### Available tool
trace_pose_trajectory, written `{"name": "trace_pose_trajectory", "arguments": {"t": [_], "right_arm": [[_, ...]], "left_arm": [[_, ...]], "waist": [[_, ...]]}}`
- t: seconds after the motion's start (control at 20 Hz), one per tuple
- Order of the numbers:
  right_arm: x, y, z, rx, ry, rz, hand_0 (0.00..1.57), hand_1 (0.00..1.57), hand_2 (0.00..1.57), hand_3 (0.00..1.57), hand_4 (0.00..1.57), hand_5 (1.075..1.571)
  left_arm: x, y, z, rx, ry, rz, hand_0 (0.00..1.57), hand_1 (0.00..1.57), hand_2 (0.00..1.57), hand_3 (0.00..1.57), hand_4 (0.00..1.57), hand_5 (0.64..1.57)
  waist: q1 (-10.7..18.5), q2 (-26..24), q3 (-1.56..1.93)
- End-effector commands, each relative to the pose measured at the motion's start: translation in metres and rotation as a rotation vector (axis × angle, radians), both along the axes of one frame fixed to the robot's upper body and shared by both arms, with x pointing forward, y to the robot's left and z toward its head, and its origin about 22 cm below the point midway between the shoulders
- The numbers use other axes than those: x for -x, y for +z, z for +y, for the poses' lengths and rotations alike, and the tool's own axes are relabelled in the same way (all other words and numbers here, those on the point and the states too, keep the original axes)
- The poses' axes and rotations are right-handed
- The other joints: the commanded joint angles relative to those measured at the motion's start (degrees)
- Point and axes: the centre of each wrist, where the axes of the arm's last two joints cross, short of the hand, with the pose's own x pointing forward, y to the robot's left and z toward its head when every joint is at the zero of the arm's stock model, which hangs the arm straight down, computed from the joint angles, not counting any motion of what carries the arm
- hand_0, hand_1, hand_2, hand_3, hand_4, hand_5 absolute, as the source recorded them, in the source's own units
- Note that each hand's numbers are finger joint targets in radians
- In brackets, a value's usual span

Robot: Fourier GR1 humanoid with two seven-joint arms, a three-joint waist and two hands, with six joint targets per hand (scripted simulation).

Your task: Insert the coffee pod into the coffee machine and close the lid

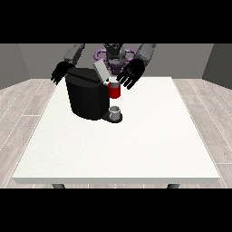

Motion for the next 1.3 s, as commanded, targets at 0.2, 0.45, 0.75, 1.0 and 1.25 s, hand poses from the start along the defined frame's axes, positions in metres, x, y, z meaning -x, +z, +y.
{"name": "trace_pose_trajectory", "arguments": {"t": [0.2, 0.45, 0.75, 1.0, 1.25], "right_arm": [[-0.004, 0.021, -0.003, 0.000, -0.004, -0.003, 0.00, 0.00, 0.00, 0.00, 0.43, 1.571], [-0.002, 0.002, 0.009, 0.007, -0.008, -0.007, 0.00, 0.00, 0.00, 0.00, 0.46, 1.571], [-0.005, -0.001, -0.010, 0.002, -0.033, 0.005, 0.00, 0.00, 0.00, 0.00, 0.42, 1.571], [0.002, -0.013, 0.009, -0.005, -0.043, 0.042, 0.00, 0.00, 0.00, 0.00, 0.35, 1.571], [0.017, -0.035, -0.005, 0.006, -0.059, 0.063, 0.00, 0.00, 0.00, 0.00, 0.38, 1.571]], "left_arm": [[0.002, -0.007, 0.018, -0.014, -0.003, -0.005, 1.02, 1.02, 1.09, 0.90, 0.37, 1.571], [0.000, -0.004, 0.002, -0.123, -0.051, 0.044, 0.00, 0.00, 0.00, 0.00, 0.00, 1.571], [0.002, -0.010, -0.001, -0.127, -0.073, 0.050, 0.00, 0.00, 0.00, 0.00, 0.00, 1.571], [0.002, 0.015, 0.014, -0.123, -0.039, 0.052, 0.00, 0.00, 0.00, 0.00, 0.00, 1.571], [0.005, -0.033, 0.002, -0.125, -0.050, 0.070, 0.00, 0.00, 0.00, 0.00, 0.00, 1.571]], "waist": [[-0.06, 0.37, -0.06], [0.83, 0.16, -0.04], [2.16, -0.93, -0.04], [1.83, -2.29, -0.04], [3.11, -5.01, -0.05]]}}
